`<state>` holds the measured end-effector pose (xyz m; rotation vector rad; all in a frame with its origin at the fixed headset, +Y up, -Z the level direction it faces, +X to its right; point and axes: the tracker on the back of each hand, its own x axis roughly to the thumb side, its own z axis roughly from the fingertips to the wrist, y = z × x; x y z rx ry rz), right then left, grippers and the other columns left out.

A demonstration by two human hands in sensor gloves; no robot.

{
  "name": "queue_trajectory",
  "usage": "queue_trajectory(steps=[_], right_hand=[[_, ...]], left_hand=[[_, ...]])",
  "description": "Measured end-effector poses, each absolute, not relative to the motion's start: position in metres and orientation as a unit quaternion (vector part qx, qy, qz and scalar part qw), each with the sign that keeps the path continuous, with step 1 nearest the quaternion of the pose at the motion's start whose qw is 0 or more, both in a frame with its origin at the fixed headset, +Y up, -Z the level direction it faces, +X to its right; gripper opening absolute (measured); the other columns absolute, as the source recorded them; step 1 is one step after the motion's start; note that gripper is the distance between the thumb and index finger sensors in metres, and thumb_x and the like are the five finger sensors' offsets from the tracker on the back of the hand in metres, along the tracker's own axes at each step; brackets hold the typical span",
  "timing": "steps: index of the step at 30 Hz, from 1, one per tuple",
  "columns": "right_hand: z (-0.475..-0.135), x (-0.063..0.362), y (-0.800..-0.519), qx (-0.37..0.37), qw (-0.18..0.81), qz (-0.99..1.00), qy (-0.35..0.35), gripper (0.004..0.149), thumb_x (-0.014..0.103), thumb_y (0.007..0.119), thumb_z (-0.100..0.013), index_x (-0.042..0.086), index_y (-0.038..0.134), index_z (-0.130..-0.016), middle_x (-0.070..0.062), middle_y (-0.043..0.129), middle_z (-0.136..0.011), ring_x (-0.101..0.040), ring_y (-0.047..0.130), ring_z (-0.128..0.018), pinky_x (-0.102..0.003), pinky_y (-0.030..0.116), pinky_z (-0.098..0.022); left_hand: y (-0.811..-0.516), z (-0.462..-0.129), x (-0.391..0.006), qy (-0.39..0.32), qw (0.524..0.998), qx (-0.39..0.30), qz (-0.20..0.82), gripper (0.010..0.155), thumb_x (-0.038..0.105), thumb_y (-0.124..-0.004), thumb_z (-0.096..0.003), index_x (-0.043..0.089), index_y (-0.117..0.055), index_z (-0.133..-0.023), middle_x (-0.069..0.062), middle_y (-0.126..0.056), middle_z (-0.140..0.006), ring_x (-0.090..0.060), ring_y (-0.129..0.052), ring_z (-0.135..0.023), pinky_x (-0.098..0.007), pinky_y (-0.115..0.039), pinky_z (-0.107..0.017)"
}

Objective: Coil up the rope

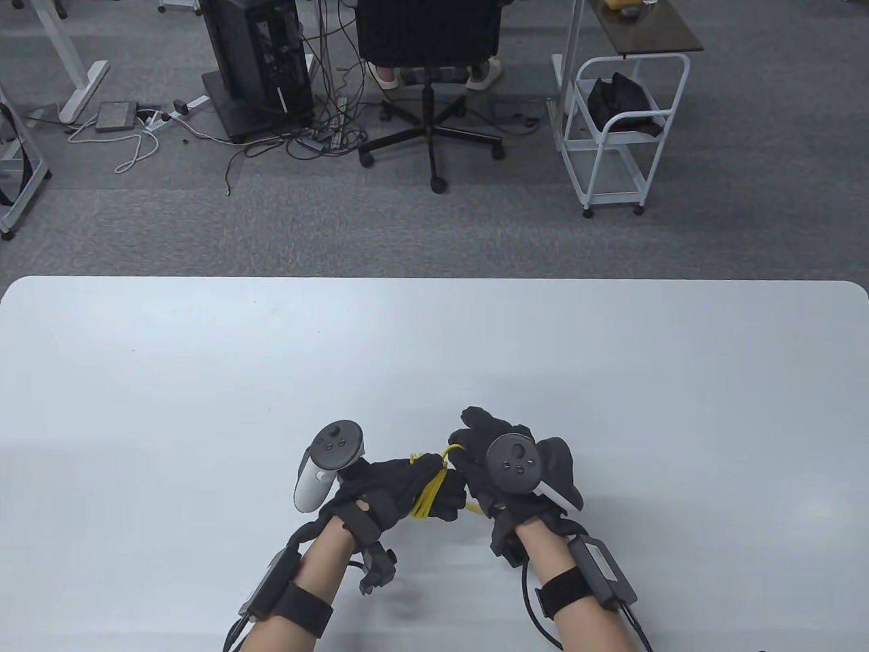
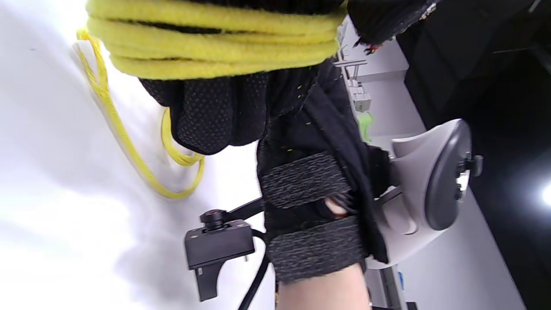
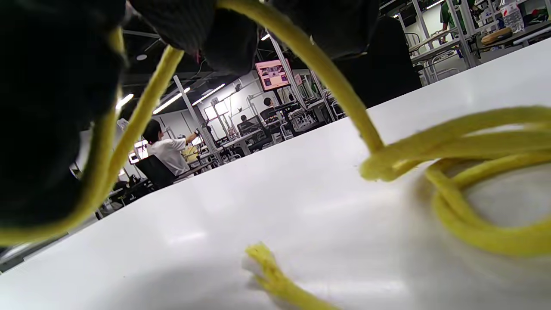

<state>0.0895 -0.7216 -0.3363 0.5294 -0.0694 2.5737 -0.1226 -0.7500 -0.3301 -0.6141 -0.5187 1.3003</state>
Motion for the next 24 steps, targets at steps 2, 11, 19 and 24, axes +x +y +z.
queue_trajectory(steps=[2, 11, 19, 24], right_hand=[[-0.335, 0.089, -0.720, 0.196, 0.277, 0.940, -0.032, 0.041, 0.039, 0.070, -0.059, 0.015, 0.072, -0.092, -0.021, 0.053, -0.113, -0.051, 0.066, -0.094, -0.078, 0.043, -0.065], [-0.323, 0.071, -0.714, 0.239, 0.298, 0.921, -0.079, 0.043, 0.037, 0.067, -0.059, 0.013, 0.068, -0.094, -0.021, 0.050, -0.113, -0.050, 0.065, -0.094, -0.078, 0.044, -0.065], [-0.317, 0.060, -0.714, 0.270, 0.289, 0.915, -0.078, 0.043, 0.037, 0.065, -0.060, 0.013, 0.067, -0.095, -0.021, 0.047, -0.114, -0.050, 0.064, -0.095, -0.078, 0.044, -0.065], [-0.313, 0.050, -0.718, 0.296, 0.262, 0.916, -0.061, 0.042, 0.038, 0.066, -0.060, 0.015, 0.068, -0.096, -0.022, 0.041, -0.116, -0.051, 0.062, -0.096, -0.078, 0.043, -0.066]], left_hand=[[-0.751, -0.330, -0.122, -0.231, 0.730, -0.287, 0.576, 0.059, 0.051, -0.051, -0.0625, 0.016, -0.087, -0.095, -0.018, -0.099, -0.090, -0.034, -0.103, -0.072, -0.040, -0.079, -0.059], [-0.749, -0.329, -0.132, -0.160, 0.757, -0.216, 0.596, 0.062, 0.051, -0.049, -0.0626, 0.012, -0.079, -0.102, -0.023, -0.089, -0.099, -0.038, -0.096, -0.080, -0.043, -0.074, -0.063], [-0.747, -0.327, -0.141, -0.111, 0.783, -0.153, 0.593, 0.063, 0.052, -0.049, -0.0627, 0.012, -0.072, -0.106, -0.022, -0.084, -0.103, -0.037, -0.093, -0.085, -0.042, -0.072, -0.066], [-0.745, -0.327, -0.149, -0.088, 0.782, -0.118, 0.606, 0.062, 0.051, -0.051, -0.0630, 0.013, -0.068, -0.109, -0.021, -0.080, -0.106, -0.035, -0.090, -0.088, -0.041, -0.070, -0.068]])
